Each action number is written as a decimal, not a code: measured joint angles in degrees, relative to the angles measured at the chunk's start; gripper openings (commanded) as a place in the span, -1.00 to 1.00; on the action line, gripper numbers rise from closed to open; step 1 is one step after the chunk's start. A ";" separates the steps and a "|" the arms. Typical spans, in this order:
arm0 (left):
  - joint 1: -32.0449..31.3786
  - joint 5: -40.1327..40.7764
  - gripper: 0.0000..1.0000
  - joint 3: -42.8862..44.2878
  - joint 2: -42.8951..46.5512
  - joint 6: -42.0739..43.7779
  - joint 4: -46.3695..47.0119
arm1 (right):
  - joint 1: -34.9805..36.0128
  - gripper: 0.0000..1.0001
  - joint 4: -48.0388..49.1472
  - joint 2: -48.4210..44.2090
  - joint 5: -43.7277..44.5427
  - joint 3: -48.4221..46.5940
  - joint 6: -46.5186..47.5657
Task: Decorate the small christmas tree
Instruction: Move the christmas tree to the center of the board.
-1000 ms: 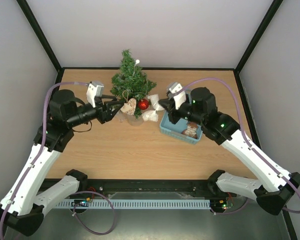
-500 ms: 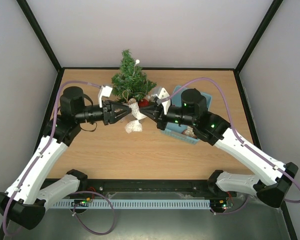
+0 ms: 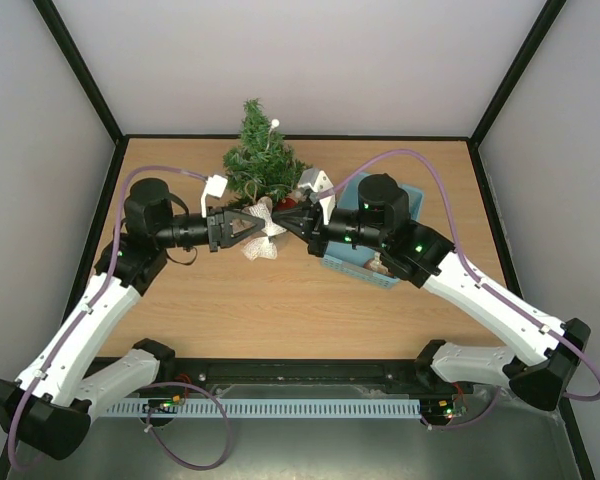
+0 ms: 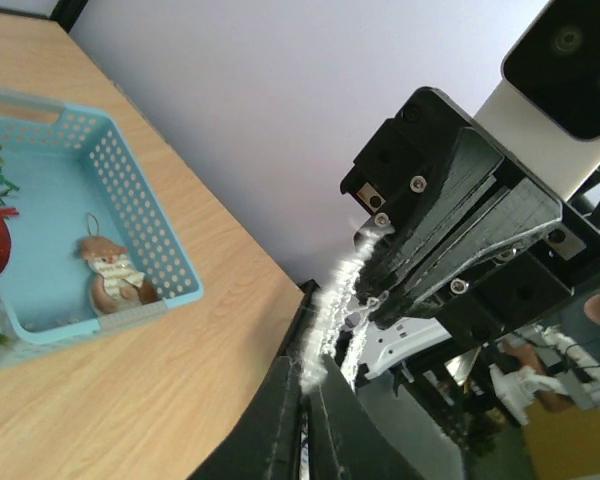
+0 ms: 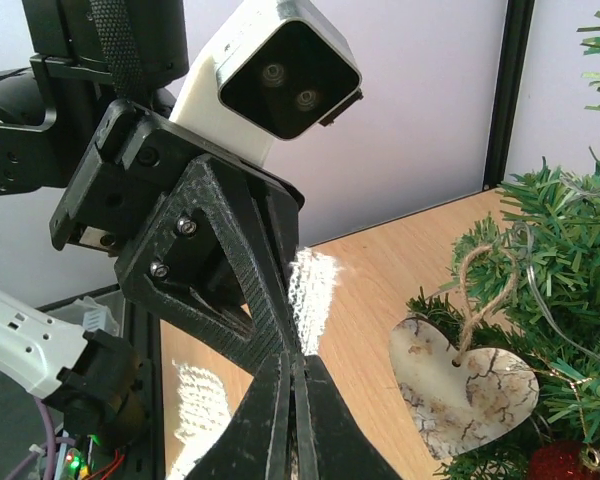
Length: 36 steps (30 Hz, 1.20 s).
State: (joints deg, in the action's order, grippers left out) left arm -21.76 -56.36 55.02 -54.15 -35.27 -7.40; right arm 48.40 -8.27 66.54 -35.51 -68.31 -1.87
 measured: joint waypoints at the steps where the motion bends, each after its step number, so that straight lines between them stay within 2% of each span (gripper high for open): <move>1: 0.00 0.04 -0.95 -0.22 0.00 0.02 0.52 | 0.00 -0.93 0.02 0.00 0.02 0.00 -0.11; 9: 1.03 1.27 -0.95 -0.42 0.00 -1.53 2.01 | 0.00 -0.21 4.83 -1.97 4.52 2.89 -4.24; 11: 3.17 1.22 -0.95 -0.39 0.00 -2.51 2.43 | 0.00 -0.07 7.67 -4.37 7.76 5.84 -6.60; 15: 9.79 0.66 -0.95 -0.39 0.20 -5.07 4.28 | 0.00 0.07 13.44 -8.90 14.27 12.22 -11.67; 21: 20.52 0.22 -0.95 0.90 0.37 -8.74 6.69 | 0.00 0.07 16.87 -10.32 22.45 18.60 -18.60; 28: 24.09 0.15 -0.95 1.51 -0.94 -16.22 12.74 | 0.00 0.03 24.87 -8.37 26.88 27.96 -25.83; 36: 24.70 -0.44 -0.95 0.50 -2.58 -23.02 18.75 | 0.00 0.00 27.26 -0.55 26.58 28.83 -27.89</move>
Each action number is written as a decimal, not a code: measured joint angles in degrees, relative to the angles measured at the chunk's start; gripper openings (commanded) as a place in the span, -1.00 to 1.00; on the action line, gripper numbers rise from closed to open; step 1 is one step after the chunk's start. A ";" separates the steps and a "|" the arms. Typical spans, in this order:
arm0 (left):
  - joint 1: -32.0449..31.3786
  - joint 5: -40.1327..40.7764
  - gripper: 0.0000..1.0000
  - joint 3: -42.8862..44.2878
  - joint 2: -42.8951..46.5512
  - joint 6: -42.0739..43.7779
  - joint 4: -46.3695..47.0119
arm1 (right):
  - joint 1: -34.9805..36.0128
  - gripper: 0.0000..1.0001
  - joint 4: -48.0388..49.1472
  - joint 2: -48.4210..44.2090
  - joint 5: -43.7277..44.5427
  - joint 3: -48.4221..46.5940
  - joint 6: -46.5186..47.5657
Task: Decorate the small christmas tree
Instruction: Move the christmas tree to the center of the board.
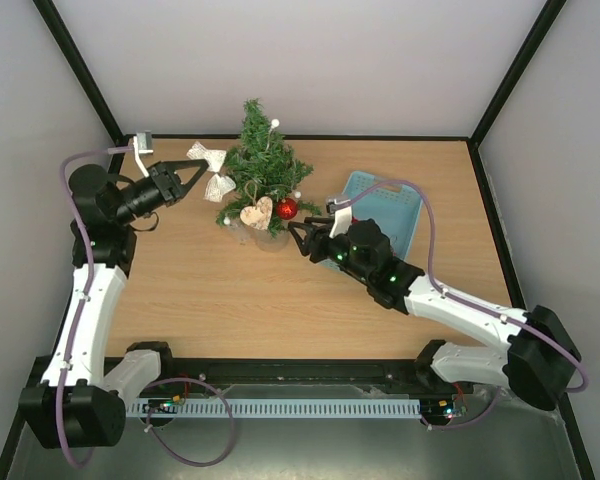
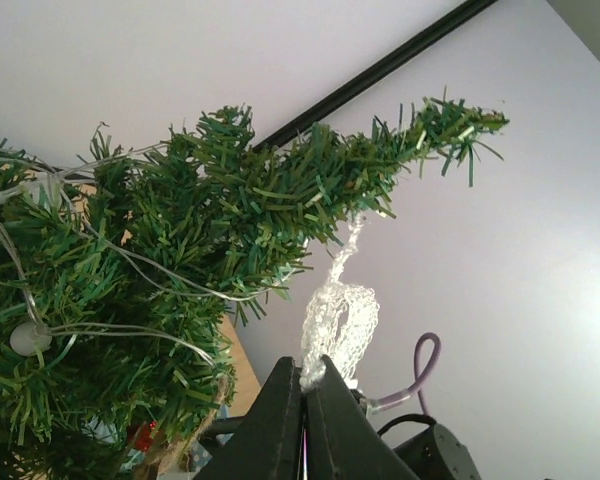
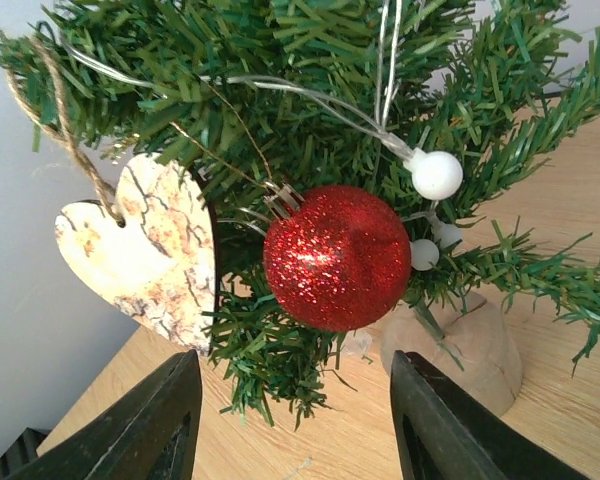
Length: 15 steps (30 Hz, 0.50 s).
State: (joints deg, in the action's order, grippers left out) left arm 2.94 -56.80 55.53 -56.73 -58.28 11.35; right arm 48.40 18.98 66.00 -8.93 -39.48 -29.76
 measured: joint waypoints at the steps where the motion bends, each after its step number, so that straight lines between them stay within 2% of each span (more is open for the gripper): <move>1: 0.13 0.00 -0.95 -0.11 -0.17 -0.76 0.48 | 0.00 -0.01 1.20 0.52 0.09 0.24 -0.35; 8: 2.08 3.32 -0.95 -0.20 -0.48 -2.97 1.99 | 0.13 -0.06 4.98 5.31 0.61 3.91 -3.34; 15: 6.19 12.13 -0.95 -0.26 -1.62 2.82 -1.79 | 4.37 -0.11 7.13 10.45 6.12 4.33 -4.00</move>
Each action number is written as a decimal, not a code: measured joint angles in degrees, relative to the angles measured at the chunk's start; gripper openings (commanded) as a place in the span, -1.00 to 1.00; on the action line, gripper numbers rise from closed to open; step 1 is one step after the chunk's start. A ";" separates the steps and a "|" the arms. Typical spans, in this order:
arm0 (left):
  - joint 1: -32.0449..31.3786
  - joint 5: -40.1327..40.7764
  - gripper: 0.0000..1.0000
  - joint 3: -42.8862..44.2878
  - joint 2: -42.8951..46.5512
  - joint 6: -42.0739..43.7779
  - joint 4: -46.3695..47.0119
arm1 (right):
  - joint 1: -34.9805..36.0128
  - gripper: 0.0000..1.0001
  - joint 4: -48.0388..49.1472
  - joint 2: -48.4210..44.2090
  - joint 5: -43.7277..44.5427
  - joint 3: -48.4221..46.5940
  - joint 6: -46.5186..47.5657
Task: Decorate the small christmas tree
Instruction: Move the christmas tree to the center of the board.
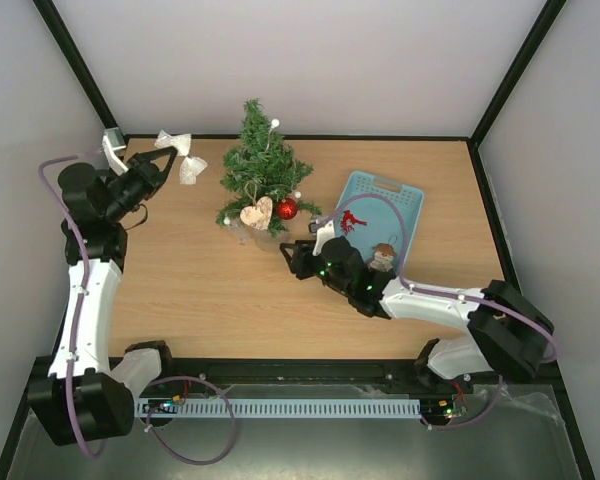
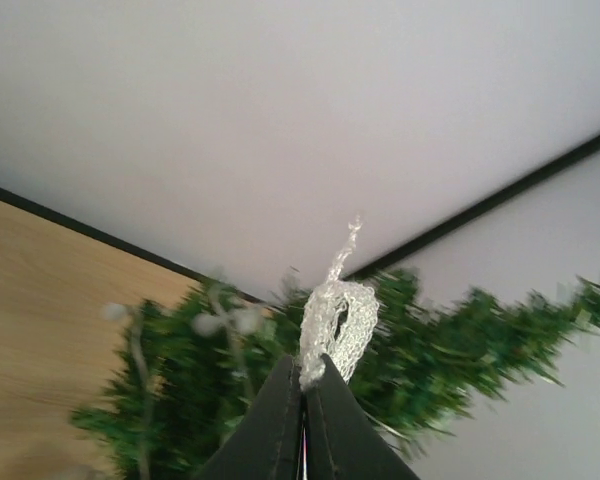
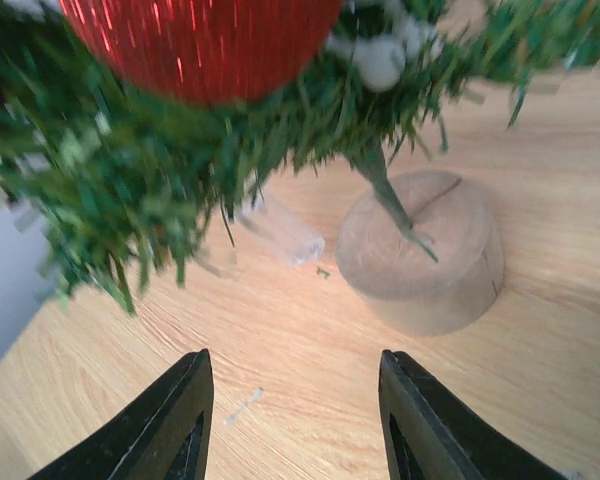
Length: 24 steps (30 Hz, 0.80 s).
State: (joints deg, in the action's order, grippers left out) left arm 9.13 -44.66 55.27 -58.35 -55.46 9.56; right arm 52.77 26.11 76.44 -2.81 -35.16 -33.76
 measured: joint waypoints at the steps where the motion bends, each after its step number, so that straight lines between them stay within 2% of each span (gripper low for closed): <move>1: 0.57 1.09 -0.95 -0.20 -0.20 0.90 -0.26 | 0.74 -0.11 0.24 0.94 0.68 0.00 0.28; 8: 2.21 5.16 -0.95 -7.19 -3.56 5.16 0.44 | 2.67 -0.10 0.42 5.99 4.72 0.00 2.05; 13: 2.21 4.81 -0.95 -13.79 -10.14 5.09 3.30 | 2.71 -0.08 1.90 7.63 5.75 -0.09 2.03; 18: 1.40 5.88 -0.95 -15.47 -15.69 6.38 4.24 | 2.71 -0.04 0.46 11.08 6.43 -2.73 2.25; 24: -1.55 6.03 -0.95 -16.24 -23.32 6.21 12.44 | 2.71 -0.04 -1.70 6.47 7.76 -3.28 3.21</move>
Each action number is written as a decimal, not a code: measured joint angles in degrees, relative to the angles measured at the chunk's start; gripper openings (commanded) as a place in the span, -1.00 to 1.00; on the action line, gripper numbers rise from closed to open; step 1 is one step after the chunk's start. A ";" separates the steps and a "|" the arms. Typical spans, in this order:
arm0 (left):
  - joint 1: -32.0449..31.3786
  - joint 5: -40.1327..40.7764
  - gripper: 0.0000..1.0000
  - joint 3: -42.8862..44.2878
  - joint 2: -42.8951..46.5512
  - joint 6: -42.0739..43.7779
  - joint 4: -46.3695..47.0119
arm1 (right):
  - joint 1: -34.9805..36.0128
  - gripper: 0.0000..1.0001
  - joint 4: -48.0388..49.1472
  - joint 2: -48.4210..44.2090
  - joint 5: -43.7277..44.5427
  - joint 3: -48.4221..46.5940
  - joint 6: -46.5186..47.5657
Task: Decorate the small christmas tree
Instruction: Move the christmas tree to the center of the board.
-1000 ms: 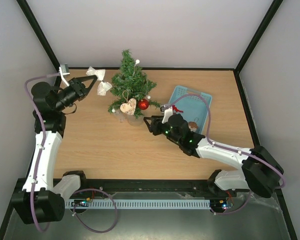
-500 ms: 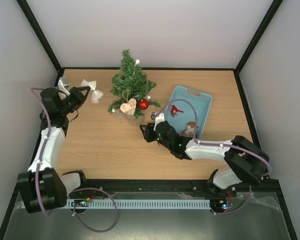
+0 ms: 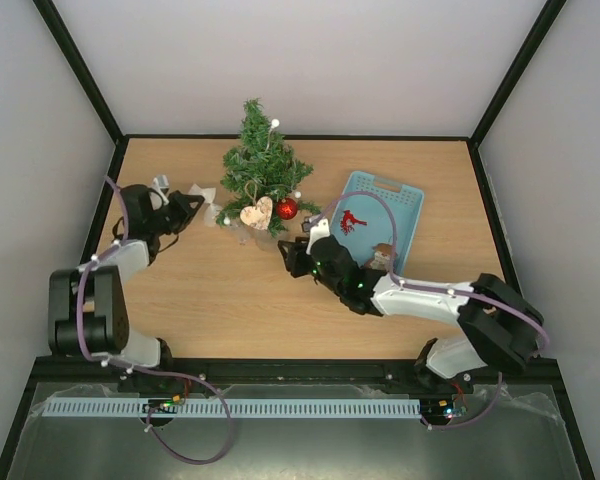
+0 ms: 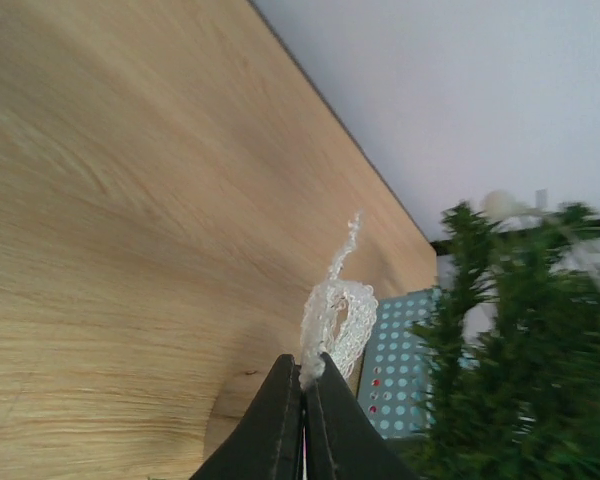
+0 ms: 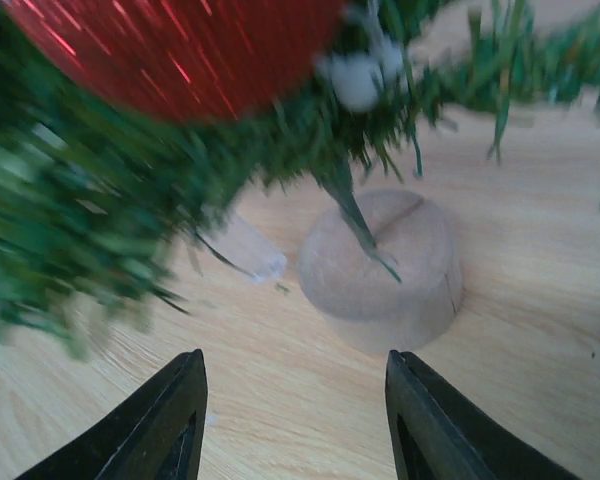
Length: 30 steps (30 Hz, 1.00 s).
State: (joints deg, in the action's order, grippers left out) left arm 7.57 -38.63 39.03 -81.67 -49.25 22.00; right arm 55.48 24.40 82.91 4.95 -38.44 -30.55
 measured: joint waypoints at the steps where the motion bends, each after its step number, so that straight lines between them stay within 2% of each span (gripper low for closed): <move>1: -0.52 -0.13 -0.95 0.00 -2.27 -0.11 1.57 | 0.00 -0.04 -0.24 -1.53 0.09 -0.04 0.15; 7: -3.98 -0.26 -0.95 0.31 -15.78 -1.79 10.69 | 0.00 -0.03 -1.55 -10.91 0.76 -0.02 1.01; 15: -9.14 -1.68 -0.95 3.54 -29.24 -7.02 23.61 | 0.00 -0.01 -2.82 -19.28 3.80 0.44 3.52; 20: -11.23 -3.08 -0.95 4.66 -33.62 -9.77 30.12 | 0.00 -0.02 -3.28 -20.48 4.50 0.46 3.67; 30: -13.09 -3.78 -0.95 2.51 -35.45 -14.34 36.74 | 0.00 0.01 -4.63 -21.77 6.32 0.48 4.00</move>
State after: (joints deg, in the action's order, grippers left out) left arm -5.52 -42.41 41.54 -117.12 -63.59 58.74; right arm 55.48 19.77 61.14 11.27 -37.95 -26.55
